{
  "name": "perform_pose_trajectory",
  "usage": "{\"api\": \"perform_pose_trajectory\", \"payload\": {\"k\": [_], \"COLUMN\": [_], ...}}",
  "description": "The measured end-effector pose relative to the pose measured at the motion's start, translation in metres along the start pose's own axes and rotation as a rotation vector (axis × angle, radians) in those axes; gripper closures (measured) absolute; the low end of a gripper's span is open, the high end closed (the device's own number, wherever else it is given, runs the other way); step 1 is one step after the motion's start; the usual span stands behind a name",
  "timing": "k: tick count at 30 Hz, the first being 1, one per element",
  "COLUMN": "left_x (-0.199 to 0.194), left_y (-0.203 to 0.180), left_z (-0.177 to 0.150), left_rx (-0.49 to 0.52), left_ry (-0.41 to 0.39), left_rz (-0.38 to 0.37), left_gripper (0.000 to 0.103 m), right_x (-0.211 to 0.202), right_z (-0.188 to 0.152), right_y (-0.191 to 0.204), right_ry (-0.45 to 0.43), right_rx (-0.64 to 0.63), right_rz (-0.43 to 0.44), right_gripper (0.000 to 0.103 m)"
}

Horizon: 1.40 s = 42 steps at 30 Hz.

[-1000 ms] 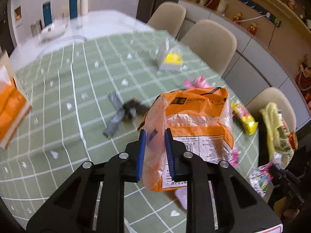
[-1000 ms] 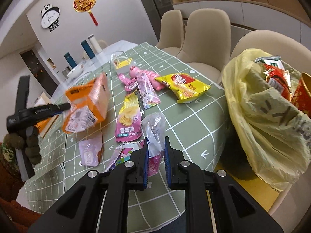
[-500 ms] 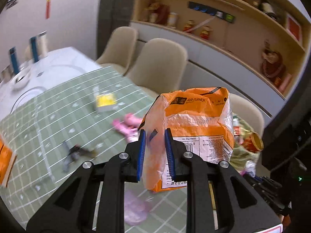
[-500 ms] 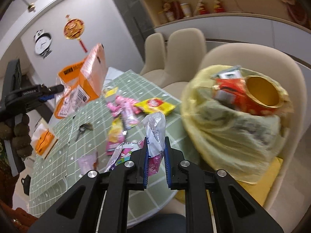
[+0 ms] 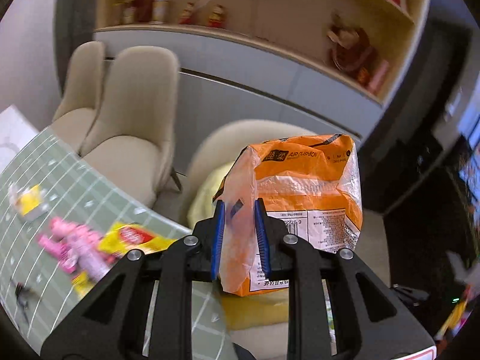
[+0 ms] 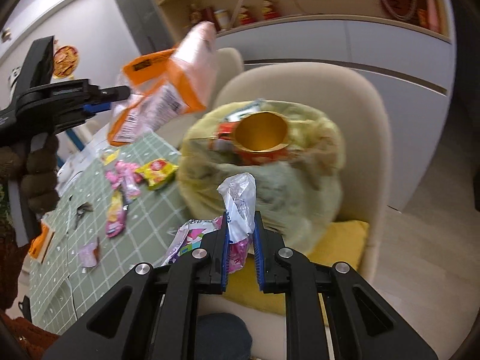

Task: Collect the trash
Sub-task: 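Carry the orange bag and candy packet to the yellow bag and open both tools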

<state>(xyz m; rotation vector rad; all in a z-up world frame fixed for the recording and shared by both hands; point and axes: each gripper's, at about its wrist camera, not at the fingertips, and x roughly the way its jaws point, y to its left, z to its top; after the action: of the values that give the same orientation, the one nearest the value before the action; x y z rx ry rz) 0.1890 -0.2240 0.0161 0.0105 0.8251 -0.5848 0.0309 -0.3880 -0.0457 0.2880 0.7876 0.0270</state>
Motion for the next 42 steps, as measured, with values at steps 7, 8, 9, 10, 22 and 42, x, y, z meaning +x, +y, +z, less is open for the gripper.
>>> {"api": "perform_pose_trajectory", "payload": {"k": [7, 8, 9, 10, 22, 42], "left_x": [0.058, 0.063, 0.068, 0.072, 0.104, 0.049], "left_y": [-0.031, -0.033, -0.035, -0.035, -0.021, 0.017], "left_z": [0.0, 0.0, 0.0, 0.0, -0.005, -0.015], "left_rx": [0.04, 0.04, 0.042, 0.045, 0.002, -0.114], "left_ry": [0.093, 0.1, 0.105, 0.111, 0.173, 0.121], "left_rz": [0.008, 0.011, 0.016, 0.022, 0.089, -0.025], "left_gripper": [0.084, 0.084, 0.083, 0.083, 0.082, 0.06], "right_x": [-0.011, -0.011, -0.01, -0.009, -0.011, 0.085], "right_z": [-0.003, -0.004, -0.005, -0.006, 0.012, 0.105], "right_y": [-0.034, -0.038, -0.041, -0.043, -0.046, -0.009], "right_ry": [0.011, 0.016, 0.021, 0.026, -0.004, -0.056], "right_rx": [0.053, 0.061, 0.065, 0.069, 0.052, -0.13], "right_rz": [-0.056, -0.058, -0.059, -0.059, -0.031, 0.019], "right_gripper": [0.088, 0.088, 0.088, 0.088, 0.088, 0.088]}}
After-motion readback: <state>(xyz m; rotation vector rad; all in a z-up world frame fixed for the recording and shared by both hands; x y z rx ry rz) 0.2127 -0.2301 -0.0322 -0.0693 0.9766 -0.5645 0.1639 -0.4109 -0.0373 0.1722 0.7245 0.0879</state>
